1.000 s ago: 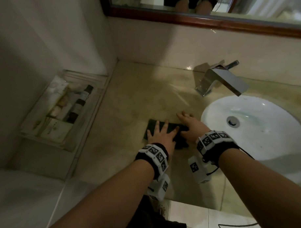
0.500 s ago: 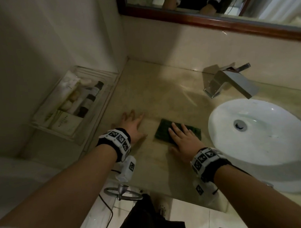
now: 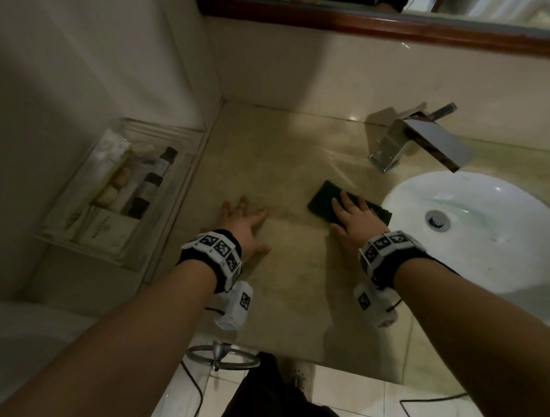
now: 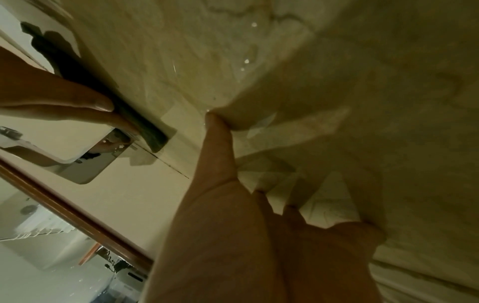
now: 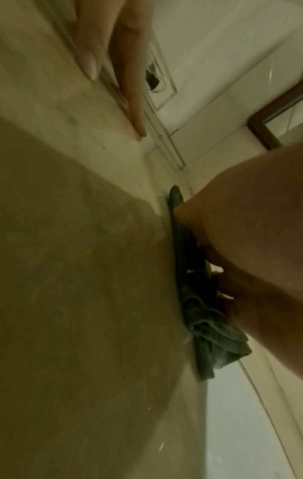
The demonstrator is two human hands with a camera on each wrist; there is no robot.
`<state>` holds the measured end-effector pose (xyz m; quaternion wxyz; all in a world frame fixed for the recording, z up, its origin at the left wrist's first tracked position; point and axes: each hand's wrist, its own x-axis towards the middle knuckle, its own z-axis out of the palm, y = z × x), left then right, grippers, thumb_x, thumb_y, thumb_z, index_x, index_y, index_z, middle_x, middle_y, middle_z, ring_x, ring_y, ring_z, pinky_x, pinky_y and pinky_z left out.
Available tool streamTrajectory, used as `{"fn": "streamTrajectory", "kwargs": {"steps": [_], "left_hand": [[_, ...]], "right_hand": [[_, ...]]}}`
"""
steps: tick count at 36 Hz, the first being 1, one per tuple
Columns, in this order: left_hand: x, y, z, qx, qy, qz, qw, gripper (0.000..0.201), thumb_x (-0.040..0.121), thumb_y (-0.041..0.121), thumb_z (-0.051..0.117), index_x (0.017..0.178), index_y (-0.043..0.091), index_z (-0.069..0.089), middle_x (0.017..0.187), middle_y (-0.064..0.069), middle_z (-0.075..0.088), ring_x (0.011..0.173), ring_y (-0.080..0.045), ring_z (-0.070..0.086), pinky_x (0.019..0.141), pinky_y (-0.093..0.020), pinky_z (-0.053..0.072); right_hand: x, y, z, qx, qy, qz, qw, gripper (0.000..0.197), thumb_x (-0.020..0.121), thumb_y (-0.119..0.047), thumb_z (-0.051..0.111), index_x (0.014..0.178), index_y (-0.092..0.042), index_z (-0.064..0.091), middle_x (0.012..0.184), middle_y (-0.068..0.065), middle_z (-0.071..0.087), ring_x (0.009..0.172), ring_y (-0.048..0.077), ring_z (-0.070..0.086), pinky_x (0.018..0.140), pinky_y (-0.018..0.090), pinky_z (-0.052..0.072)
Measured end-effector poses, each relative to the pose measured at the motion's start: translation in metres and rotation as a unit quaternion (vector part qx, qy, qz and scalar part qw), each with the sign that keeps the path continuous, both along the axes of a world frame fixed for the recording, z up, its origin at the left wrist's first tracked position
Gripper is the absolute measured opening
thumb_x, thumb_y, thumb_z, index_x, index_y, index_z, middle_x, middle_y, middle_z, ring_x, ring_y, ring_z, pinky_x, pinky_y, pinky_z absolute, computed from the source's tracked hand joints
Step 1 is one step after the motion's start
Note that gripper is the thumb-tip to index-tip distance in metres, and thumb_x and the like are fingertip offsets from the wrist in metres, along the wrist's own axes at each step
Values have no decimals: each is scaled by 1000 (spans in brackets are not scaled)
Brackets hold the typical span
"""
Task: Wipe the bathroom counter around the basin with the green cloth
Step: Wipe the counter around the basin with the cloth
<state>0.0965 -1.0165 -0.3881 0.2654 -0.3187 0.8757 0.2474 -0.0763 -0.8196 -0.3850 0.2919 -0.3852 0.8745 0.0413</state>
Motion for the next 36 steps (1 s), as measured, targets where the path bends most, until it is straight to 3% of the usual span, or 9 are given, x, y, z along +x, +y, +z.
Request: {"fn": "streamTrajectory", "kwargs": {"steps": [5, 10, 16, 20, 23, 26, 36], "left_hand": [[1, 0, 1, -4, 5, 2, 1000, 89, 81, 50, 71, 150, 48, 14, 162, 4, -16, 146, -35, -16, 119, -55, 11], [3, -1, -3, -5, 1, 4, 1000, 91, 79, 55, 70, 148, 53, 11, 161, 6, -16, 147, -35, -16, 116, -59, 14], [3, 5, 1, -14, -6, 1, 1000, 89, 82, 52, 69, 150, 50, 11, 162, 5, -15, 147, -35, -15, 117, -58, 14], [-2, 8, 10, -10, -27, -5, 1000, 90, 85, 48, 68, 152, 45, 8, 162, 2, -16, 147, -37, -14, 119, -53, 14], [-7, 11, 13, -14, -45, -4, 999, 91, 85, 49, 67, 152, 45, 5, 162, 1, -17, 146, -38, -13, 118, -54, 14], [-6, 15, 12, -16, -41, 0, 999, 88, 87, 54, 62, 152, 43, 4, 161, 0, -18, 146, -39, -15, 119, -52, 11], [-5, 14, 14, -5, -33, 7, 999, 88, 86, 53, 63, 152, 44, 5, 161, -1, -18, 145, -40, -16, 119, -49, 7]], "right_hand": [[11, 6, 0, -21, 8, 1, 1000, 60, 102, -42, 31, 154, -29, 4, 162, -2, -7, 148, 32, -2, 119, 46, 5], [29, 25, 3, -63, -14, 6, 998, 50, 104, -39, 27, 153, -30, 21, 162, -5, 6, 148, 31, 6, 118, 46, 9], [48, 59, 3, -81, -15, 20, 996, 47, 103, -38, 34, 149, -32, 30, 160, -8, 13, 148, 27, 8, 119, 45, 9], [48, 59, 6, -60, -8, 20, 998, 50, 102, -38, 38, 151, -33, 26, 161, -5, 10, 148, 31, 5, 120, 48, 9], [55, 53, 5, -44, 6, -25, 999, 55, 100, -47, 34, 151, -42, 13, 162, -5, 3, 145, 42, 0, 119, 53, 10], [62, 50, -3, -11, 8, -28, 1000, 54, 100, -53, 26, 149, -50, 3, 162, -6, -6, 143, 48, -7, 118, 57, 3], [29, 30, -7, -21, 16, -37, 999, 52, 99, -54, 26, 147, -54, 5, 162, -9, -4, 144, 45, -8, 118, 55, 2]]}}
